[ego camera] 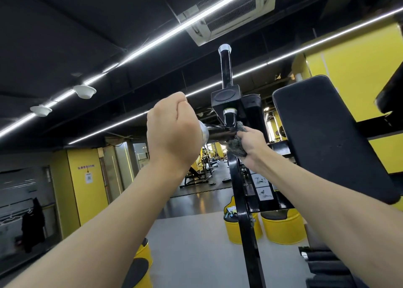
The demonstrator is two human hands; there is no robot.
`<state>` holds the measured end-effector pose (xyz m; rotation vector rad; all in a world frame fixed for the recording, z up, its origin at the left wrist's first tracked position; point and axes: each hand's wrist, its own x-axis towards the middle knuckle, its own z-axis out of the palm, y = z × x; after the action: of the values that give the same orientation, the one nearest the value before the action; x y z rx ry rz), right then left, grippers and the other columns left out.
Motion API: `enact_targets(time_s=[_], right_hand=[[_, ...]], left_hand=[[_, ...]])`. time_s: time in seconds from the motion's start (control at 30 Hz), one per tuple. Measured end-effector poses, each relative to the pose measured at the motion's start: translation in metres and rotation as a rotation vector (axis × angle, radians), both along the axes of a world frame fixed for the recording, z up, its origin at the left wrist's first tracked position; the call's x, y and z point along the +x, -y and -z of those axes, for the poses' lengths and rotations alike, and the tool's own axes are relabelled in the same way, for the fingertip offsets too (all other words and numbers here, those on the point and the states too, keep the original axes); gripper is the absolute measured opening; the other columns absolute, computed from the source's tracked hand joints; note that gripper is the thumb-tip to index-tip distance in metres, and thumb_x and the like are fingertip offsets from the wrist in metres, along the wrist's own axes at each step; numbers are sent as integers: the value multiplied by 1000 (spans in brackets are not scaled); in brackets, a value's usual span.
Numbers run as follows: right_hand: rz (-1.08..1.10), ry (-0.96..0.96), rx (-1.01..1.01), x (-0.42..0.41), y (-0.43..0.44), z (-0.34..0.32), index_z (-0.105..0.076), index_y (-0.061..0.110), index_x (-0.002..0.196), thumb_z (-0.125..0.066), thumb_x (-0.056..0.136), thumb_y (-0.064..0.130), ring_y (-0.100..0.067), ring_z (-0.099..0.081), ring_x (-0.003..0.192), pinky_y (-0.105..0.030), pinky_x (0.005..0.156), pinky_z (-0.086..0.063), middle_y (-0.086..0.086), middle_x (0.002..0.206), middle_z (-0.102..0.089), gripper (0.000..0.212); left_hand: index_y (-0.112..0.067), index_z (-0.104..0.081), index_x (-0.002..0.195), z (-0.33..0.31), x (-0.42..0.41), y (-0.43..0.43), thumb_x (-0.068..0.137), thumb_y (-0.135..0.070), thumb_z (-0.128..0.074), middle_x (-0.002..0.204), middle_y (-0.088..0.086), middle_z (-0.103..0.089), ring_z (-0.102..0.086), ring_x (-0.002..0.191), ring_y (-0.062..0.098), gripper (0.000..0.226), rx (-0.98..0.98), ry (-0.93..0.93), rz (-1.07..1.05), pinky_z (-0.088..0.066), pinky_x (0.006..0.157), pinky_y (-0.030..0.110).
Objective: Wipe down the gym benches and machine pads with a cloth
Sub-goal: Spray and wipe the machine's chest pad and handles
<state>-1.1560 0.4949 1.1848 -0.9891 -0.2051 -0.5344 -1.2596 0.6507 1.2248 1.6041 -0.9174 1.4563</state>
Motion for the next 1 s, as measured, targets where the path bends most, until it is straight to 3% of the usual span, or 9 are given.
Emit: enact_targets(time_s=[0.13,0.37,0.47,0.57,0.63,0.7,0.87,1.0], right_hand=[[-35,-37,50,-21,-13,8,-61,5,93,-37,100,-2,-22,-60,71,-25,44,-49,-18,95,-64,27],[-263,10,46,-63,-24,29,-56,5,95,-40,103,7,-15,-53,54,-23,41,-45,-13,83,-58,19],[-193,-118,239,-54,-13,27,-57,7,94,-37,102,4,-21,-58,69,-28,51,-51,-17,97,-61,22],[-218,-166,320,-44,-9,15,-54,8,120,-35,101,2,-27,-60,84,-30,50,-50,-21,120,-58,28],[-210,-142,271,-43,-11,5,-49,11,131,-35,99,2,-25,-58,77,-26,43,-48,-22,121,-57,36],[-177,-132,235,-48,-13,-2,-51,12,126,-31,96,-1,-21,-53,67,-21,37,-43,-22,113,-55,38],[-253,-139,197,-64,-18,-1,-47,9,87,-23,97,-3,-11,-45,36,-17,31,-35,-12,77,-49,29],[-368,-131,242,-80,-28,2,-45,8,82,-23,97,-2,-10,-43,41,-17,31,-35,-8,68,-44,28]], left_hand=[[-8,-29,54,1,0,0,74,-13,-31,47,-3,-27,-27,51,18,21,-22,-15,-5,-26,48,48],[-13,-25,54,1,1,1,74,-12,-31,49,-1,-25,-26,53,21,21,-41,-10,-20,-25,49,46],[-14,-25,54,1,0,1,76,-12,-31,49,-2,-25,-26,53,19,22,-37,-15,-37,-24,50,43],[-14,-26,54,2,0,0,76,-13,-30,49,-2,-26,-27,53,19,22,-30,-26,-52,-24,51,41],[-14,-26,54,2,-1,0,76,-14,-30,49,-2,-26,-27,52,20,22,-31,-31,-44,-24,51,40],[-15,-26,54,2,-2,1,75,-14,-30,49,-3,-26,-27,51,19,22,-41,-34,-41,-23,50,40],[-15,-28,54,4,-3,3,76,-14,-30,49,-3,-28,-27,51,17,22,-73,-58,-40,-23,51,39],[-16,-30,55,5,-2,3,78,-15,-30,50,-3,-29,-28,50,16,24,-75,-76,-51,-24,51,37]])
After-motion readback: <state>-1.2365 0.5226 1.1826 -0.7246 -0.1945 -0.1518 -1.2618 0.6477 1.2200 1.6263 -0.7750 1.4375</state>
